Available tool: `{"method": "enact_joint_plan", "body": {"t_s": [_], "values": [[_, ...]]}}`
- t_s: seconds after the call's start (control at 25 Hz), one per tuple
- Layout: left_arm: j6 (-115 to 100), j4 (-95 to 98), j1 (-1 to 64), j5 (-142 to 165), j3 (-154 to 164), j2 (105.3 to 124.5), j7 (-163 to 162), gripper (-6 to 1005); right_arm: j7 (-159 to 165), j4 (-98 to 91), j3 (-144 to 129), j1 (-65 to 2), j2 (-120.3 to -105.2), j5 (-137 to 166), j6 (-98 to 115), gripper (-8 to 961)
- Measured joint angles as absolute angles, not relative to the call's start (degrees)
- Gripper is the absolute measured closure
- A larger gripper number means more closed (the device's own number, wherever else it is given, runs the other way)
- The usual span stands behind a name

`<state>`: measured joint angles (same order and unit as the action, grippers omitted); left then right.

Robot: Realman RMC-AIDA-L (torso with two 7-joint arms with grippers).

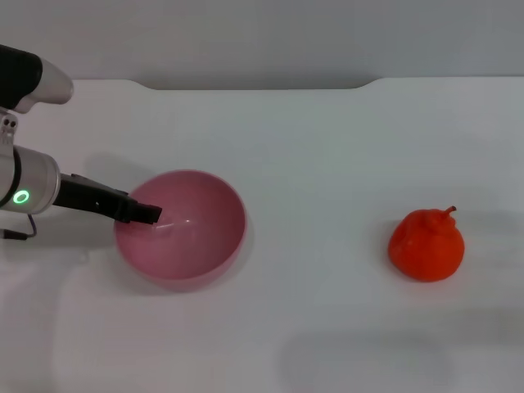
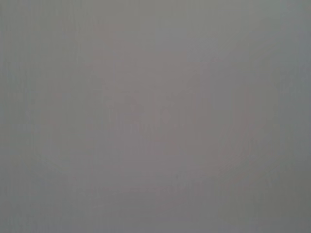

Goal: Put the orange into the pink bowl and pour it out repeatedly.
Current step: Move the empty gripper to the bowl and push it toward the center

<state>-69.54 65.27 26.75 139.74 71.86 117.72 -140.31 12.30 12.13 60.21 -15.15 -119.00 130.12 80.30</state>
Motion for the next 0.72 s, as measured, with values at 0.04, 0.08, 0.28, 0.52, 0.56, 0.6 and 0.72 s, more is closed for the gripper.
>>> {"method": "enact_joint_plan", "body": {"t_s": [0.04,0.08,0.28,0.52,0.56,0.6,0.72], "values": [[-69.45,65.58,26.83,139.71,71.79,117.66,-140.08,230,12.30,12.13,60.21,-15.13,-119.00,130.07,80.31,278],[-69.42,65.62,26.91,139.71,71.88,117.64,-140.02,254,12.30,12.13,60.21,-15.11,-119.00,130.04,80.33,278],[-69.43,65.42,27.35,139.72,71.90,117.53,-139.91,408,12.31,12.13,60.25,-15.10,-119.00,129.92,80.34,278],[-69.86,65.31,27.42,139.74,71.91,117.51,-139.85,741,12.30,12.13,60.71,-15.11,-119.00,129.87,80.34,277],[-69.89,65.28,27.42,139.75,71.90,117.51,-139.84,792,12.30,12.13,60.74,-15.11,-119.00,129.87,80.34,277],[-70.06,65.20,27.42,139.75,71.90,117.51,-139.83,806,12.31,12.12,60.76,-15.10,-119.01,129.86,80.34,277],[-70.13,65.17,27.42,139.75,71.89,117.50,-139.83,846,12.31,12.12,60.83,-15.11,-119.00,129.84,80.34,277]]}}
